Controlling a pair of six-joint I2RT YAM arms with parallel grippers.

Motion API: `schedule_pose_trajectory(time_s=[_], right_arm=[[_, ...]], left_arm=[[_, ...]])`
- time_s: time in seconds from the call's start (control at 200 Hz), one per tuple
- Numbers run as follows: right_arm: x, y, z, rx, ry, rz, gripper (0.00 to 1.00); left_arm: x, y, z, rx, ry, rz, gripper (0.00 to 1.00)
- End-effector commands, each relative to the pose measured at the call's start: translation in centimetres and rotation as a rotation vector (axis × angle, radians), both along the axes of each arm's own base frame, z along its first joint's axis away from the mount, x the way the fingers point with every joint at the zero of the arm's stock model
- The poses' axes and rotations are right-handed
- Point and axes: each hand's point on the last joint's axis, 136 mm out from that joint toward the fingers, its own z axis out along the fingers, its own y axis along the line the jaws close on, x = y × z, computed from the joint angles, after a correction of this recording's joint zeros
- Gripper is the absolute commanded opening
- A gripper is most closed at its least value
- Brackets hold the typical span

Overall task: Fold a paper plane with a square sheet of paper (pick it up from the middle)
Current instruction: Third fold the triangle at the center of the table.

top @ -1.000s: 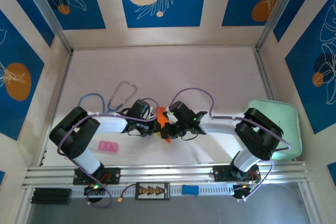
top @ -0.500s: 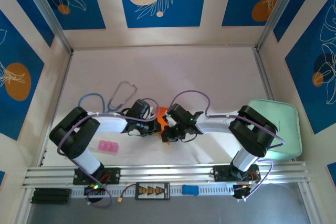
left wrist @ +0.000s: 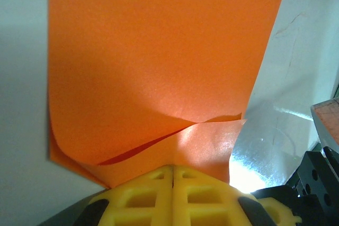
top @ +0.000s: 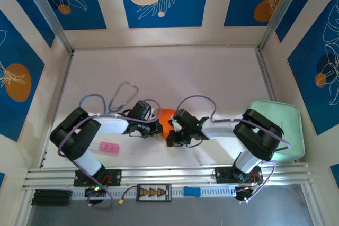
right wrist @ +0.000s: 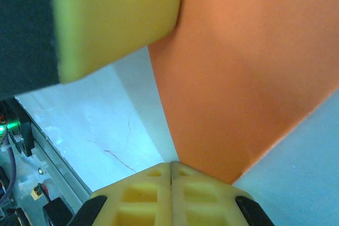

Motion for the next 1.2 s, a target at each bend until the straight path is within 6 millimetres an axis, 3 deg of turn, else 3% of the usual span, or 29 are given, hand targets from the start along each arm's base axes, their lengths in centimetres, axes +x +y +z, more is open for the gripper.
schedule_pose_trajectory(time_s=[0.0,0.19,0.255,0.425,0.61,0.79,0.94,1.19], right_arm=[[-1.2,-1.1,-0.3,-0.015,0.045,-0.007,0.08],[-2.0,-2.4,-0.7,-0.043,0.054,-0.025,0.08],[-1.9,-2.5,0.1,-0.033,0.037,-0.029,0.09],[-0.4,-1.3,4.1,0.089,-0.029,-0.051,0.10],[1.3,0.6,5.4,0.129,-0.037,-0.053,0.08],[3.6,1.4,3.7,0.059,-0.013,-0.103,0.07],[3.7,2.6,3.2,0.059,0.009,-0.073,0.06],[2.4,0.6,-0.5,-0.038,0.092,-0.099,0.04]], left_arm=[[-0.9,1.4,-1.9,0.075,0.034,0.006,0.05],[-0.9,1.4,-1.9,0.074,0.033,0.011,0.04],[-0.8,1.4,-1.8,0.068,0.035,0.015,0.04],[-0.8,1.4,-1.5,0.039,0.036,0.064,0.04],[-0.8,1.7,-1.2,0.037,0.022,0.119,0.05],[-0.8,1.9,-0.9,0.041,0.008,0.152,0.05],[-0.9,1.9,-0.8,0.040,0.005,0.156,0.06],[-0.7,1.7,-0.1,0.030,-0.016,0.143,0.06]])
